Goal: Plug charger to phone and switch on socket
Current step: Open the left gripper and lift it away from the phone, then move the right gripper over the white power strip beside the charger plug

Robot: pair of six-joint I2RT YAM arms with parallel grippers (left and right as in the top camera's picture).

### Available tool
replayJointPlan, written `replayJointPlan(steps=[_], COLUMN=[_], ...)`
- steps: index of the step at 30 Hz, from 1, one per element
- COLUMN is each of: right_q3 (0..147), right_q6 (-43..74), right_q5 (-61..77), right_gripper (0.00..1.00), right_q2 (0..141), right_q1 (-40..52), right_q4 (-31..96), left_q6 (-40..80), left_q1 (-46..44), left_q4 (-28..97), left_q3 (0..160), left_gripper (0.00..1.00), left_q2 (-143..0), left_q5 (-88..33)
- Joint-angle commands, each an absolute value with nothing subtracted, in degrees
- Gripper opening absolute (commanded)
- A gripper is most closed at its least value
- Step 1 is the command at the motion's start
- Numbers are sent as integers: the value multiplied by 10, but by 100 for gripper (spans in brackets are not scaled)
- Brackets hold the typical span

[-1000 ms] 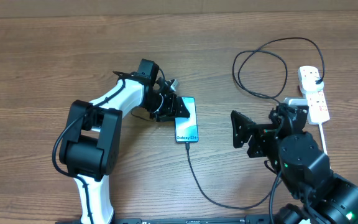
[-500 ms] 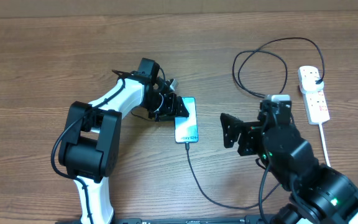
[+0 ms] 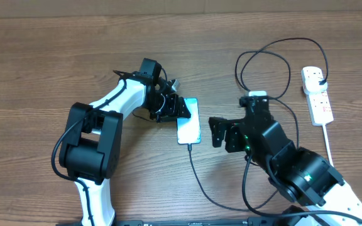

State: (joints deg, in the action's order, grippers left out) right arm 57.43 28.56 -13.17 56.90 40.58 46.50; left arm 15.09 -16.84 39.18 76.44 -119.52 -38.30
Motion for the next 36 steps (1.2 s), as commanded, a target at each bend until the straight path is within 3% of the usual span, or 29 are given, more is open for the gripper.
replayJointPlan(steps=[1,7,11,12,20,23,31,36], right_q3=[581,581,581,581,581,581,582,596], right_q6=[288,287,287,287,312,340,345,345], right_q5=[-73,-63,-86,-98,-171,-184,-131,-55], right_gripper=[100,100,100,97,22,4,4,4], right_q2=[569,569,569,569,569,569,593,658], right_q1=[404,404,404,404,379,324,78,-74], right_q4=[454,451,448,449,488,522,558,552], left_q6=[159,159,157,156,154,154,159,192], left_q1=[-166,-166,-163,-160,-127,-123,-125,-125], left_q4=[392,392,395,401,523,571,613,648], left_q3=[752,752,756,761,848,872,876,875], left_gripper=[61,65,100,100,100,100,100,100], left_q2=[-1218,-1218,-1217,-1217,-1180,-1129,-895,-735], left_q5=[-271,-264,-264,-263,-208,-167,-135,-30])
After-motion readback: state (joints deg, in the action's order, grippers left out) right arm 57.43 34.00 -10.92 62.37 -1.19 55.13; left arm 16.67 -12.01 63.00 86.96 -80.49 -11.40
